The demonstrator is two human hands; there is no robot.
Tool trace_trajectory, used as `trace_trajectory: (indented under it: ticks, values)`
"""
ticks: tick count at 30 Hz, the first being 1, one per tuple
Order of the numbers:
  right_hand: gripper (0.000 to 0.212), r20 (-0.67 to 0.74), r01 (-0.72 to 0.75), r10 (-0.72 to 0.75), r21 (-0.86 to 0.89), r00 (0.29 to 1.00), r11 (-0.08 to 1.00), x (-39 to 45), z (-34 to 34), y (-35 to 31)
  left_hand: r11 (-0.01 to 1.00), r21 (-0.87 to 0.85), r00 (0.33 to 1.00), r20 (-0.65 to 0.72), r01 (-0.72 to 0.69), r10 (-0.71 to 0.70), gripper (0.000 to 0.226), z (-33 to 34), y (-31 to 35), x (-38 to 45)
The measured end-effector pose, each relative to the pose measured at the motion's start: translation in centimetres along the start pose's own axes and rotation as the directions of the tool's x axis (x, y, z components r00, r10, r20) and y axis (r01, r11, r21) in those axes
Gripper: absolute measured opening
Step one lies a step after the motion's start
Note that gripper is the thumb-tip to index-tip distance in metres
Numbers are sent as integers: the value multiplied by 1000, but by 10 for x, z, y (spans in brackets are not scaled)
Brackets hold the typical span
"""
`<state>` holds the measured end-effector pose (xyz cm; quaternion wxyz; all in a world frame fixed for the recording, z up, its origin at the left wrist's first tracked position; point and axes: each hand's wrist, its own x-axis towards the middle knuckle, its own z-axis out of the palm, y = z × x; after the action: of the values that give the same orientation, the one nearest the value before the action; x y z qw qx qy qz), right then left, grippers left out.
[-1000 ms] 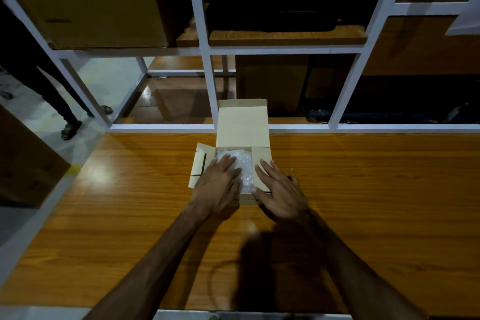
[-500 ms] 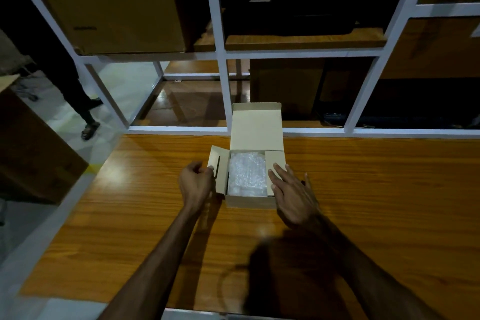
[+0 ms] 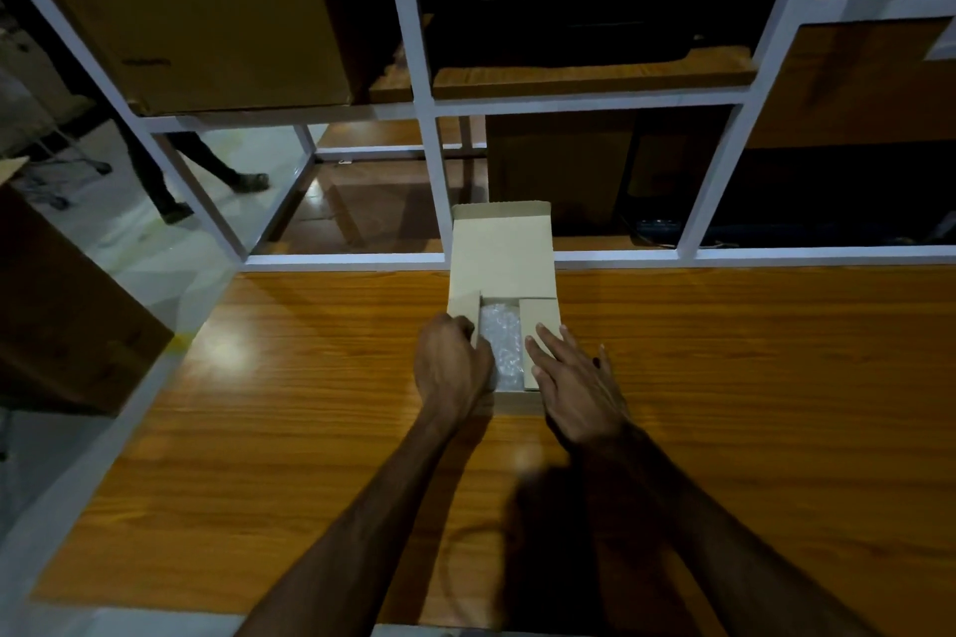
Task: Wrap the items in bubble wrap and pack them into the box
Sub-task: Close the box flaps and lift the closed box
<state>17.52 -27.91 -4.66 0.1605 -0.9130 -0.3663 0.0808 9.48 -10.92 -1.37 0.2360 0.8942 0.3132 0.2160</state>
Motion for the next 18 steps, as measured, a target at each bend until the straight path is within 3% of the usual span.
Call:
trace_trajectory:
  ticks: [2,6,11,13,15,18]
  values:
    - [51,-16,8,-8,11,1000,1000,-2,-1,0,993,86,997,10,-81,81,22,4,-5,-8]
    - [49,-40,22,-19,56,999,998,-2,1,2,982,-18,981,36,-189,189,22,4,-28,-6]
    - [36,-195,24,25,244,980,969,11,4,7,971,-226,980,156,-85,122,14,0,-43,14]
    - [29,-241,38,36,295,970,955,19,5,12,979,-204,978,204,-11,53,29,-2,-37,21]
    - [21,-269,39,67,370,961,928,28,6,16,990,-138,972,229,-30,61,46,1,-37,29]
    - [13,-217,-45,199,562,956,826,41,2,16,993,-110,962,273,36,-5,75,5,-42,40]
